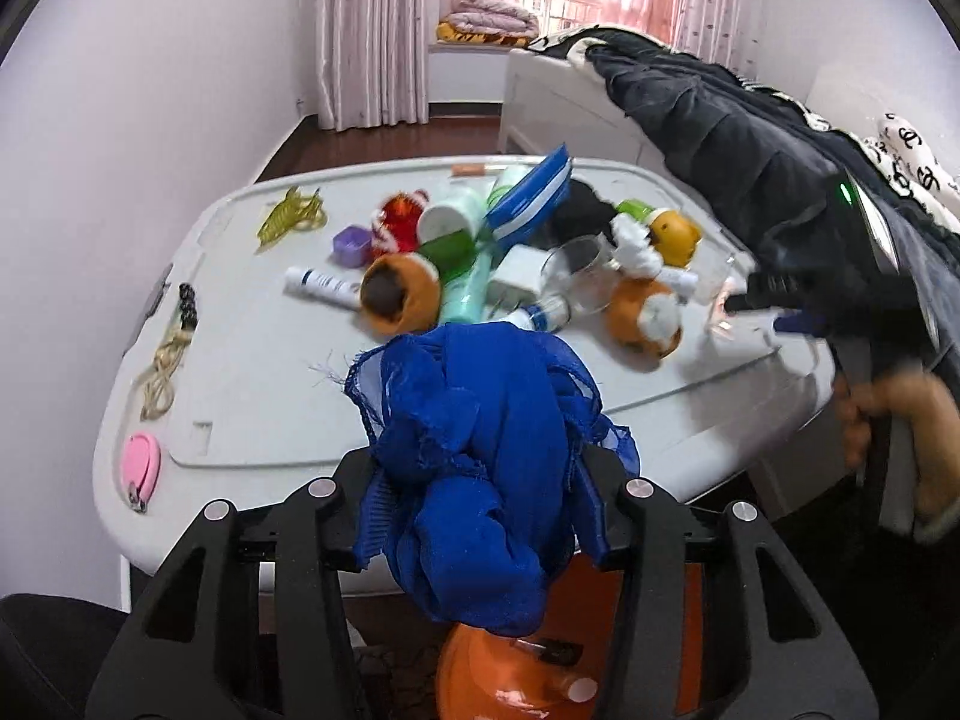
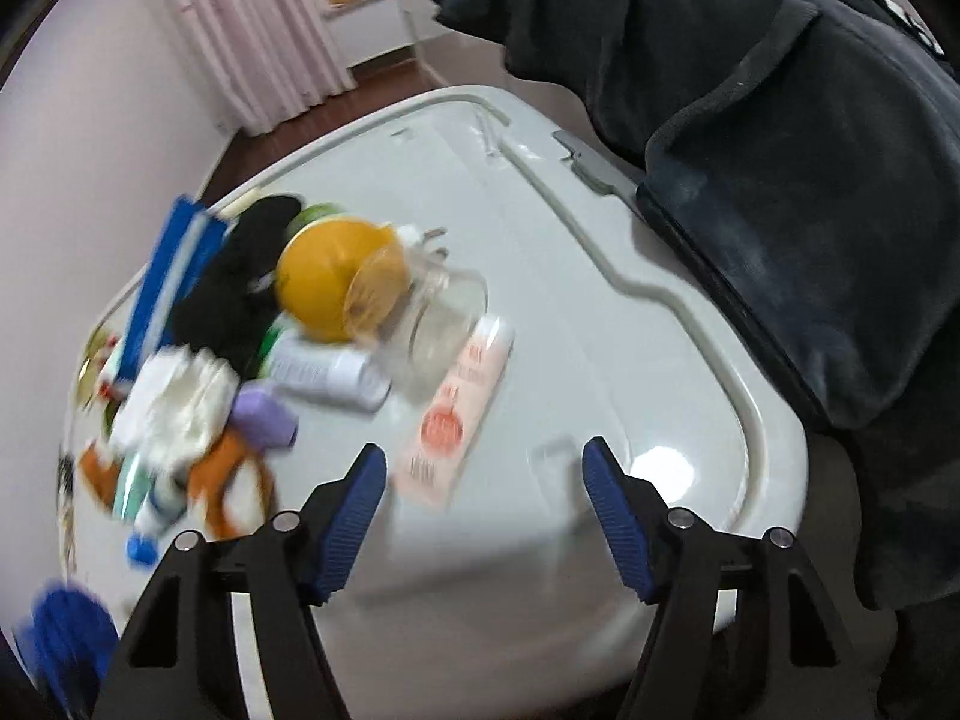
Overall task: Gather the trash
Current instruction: 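Grasp the pink-labelled tube with the right tool while the left tool grasps the blue sponge, then release the tube and blue sponge into the orange bucket with both tools, then grasp the orange plush toy with the right tool while the left tool grasps the blue block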
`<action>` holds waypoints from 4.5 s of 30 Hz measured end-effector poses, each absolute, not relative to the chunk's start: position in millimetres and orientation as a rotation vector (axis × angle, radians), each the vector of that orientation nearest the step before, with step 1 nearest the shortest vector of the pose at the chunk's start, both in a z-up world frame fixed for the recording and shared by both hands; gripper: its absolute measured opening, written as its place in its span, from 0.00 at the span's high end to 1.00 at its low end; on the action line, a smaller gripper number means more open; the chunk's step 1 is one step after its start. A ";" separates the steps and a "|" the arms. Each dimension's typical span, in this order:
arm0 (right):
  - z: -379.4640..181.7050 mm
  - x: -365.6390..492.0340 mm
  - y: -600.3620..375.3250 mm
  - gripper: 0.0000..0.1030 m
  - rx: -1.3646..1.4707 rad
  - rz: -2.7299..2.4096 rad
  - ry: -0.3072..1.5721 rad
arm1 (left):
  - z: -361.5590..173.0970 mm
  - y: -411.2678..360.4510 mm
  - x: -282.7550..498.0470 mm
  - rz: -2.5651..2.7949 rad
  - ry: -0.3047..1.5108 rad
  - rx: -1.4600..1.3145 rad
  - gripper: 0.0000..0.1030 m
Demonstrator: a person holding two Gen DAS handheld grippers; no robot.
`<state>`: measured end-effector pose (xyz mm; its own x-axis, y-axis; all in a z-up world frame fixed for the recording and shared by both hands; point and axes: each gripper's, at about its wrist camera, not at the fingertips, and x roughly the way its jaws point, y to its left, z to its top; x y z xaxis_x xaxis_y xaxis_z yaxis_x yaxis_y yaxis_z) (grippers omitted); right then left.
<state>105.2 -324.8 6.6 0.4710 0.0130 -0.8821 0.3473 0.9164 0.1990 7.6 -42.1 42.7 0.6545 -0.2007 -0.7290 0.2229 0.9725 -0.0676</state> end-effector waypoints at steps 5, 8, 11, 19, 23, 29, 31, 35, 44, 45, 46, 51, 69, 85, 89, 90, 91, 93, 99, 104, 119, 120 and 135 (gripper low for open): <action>-5.9 143.5 -301.5 0.53 0.164 -0.336 1.117 | 38.0 -32.6 7.6 -0.254 0.834 -0.012 0.53; -3.7 135.4 -290.5 0.76 0.142 -0.315 1.095 | 40.8 -28.6 4.6 -0.249 0.818 -0.022 0.53; -0.5 118.6 -291.8 0.80 0.165 -0.270 1.082 | 44.4 -28.1 -0.3 -0.255 0.796 -0.020 0.53; 40.1 28.9 -292.7 0.80 0.339 0.073 0.978 | 42.0 -42.8 -13.0 -0.272 0.788 0.019 0.53; 66.4 -0.6 -273.7 0.80 0.279 0.166 0.915 | 46.3 -46.7 -22.2 -0.285 0.829 -0.007 0.53; 88.3 -48.3 -237.8 0.80 0.199 0.327 0.877 | 66.5 -44.9 -55.2 -0.281 0.801 0.030 0.53; 83.8 -59.7 -231.4 0.80 0.191 0.360 0.900 | 67.0 -42.9 -63.1 -0.285 0.813 0.041 0.53; 67.0 -77.5 -222.7 0.80 0.152 0.401 0.965 | 59.4 -41.6 -75.3 -0.294 0.861 0.070 0.53; 9.1 -71.4 -219.3 0.21 0.143 0.402 1.197 | 26.6 -43.2 -74.6 -0.324 1.018 0.090 0.20; 6.3 -65.8 -222.1 0.24 0.160 0.398 1.213 | 22.8 -43.2 -72.7 -0.319 1.037 0.091 0.20; 7.3 -61.9 -224.2 0.25 0.182 0.394 1.210 | 19.6 -42.1 -70.8 -0.319 1.053 0.083 0.20; 30.3 -16.3 -237.0 0.25 0.175 0.314 1.101 | 19.8 -40.0 -64.3 -0.318 1.039 0.082 0.20; 34.5 92.8 -231.8 0.85 0.354 0.334 1.104 | 13.1 -22.6 -27.6 -0.252 1.025 -0.022 0.20; 59.2 31.6 -303.2 0.83 0.449 0.294 0.811 | 7.4 -67.4 70.9 -0.143 0.910 -0.002 0.20; 58.5 29.9 -311.4 0.81 0.497 0.267 0.811 | -1.6 -73.1 81.4 -0.108 0.872 0.011 0.43; 58.7 30.1 -311.5 0.80 0.498 0.260 0.808 | -6.6 -74.8 84.4 -0.106 0.884 0.021 0.50; 59.7 28.6 -310.7 0.79 0.497 0.257 0.808 | -14.8 -76.0 88.3 -0.095 0.904 0.026 0.62; 59.3 28.6 -310.2 0.79 0.494 0.258 0.809 | -17.9 -79.5 84.8 -0.061 0.846 0.068 0.73; 60.9 28.0 -303.3 0.79 0.447 0.258 0.808 | -11.4 -63.7 77.5 -0.123 0.849 0.005 0.76; 60.5 26.4 -298.9 0.79 0.432 0.269 0.811 | 15.1 -44.2 46.3 -0.188 0.845 -0.087 0.76; 58.5 -61.8 -254.9 0.79 0.370 0.521 0.988 | 48.6 -46.9 -78.4 -0.368 0.897 0.131 0.76; 56.8 -65.4 -253.6 0.79 0.365 0.525 1.006 | 45.5 -46.1 -79.2 -0.377 0.913 0.125 0.76; 22.7 -69.2 -232.4 0.25 0.176 0.467 1.215 | -9.6 -45.6 -68.3 -0.367 1.201 0.109 0.11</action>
<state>-69.2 -232.4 22.7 0.2675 0.4363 -0.8591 -0.2518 0.8923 0.3747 -68.3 -45.6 -9.6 0.3102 -0.2202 -0.9248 0.3348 0.9358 -0.1105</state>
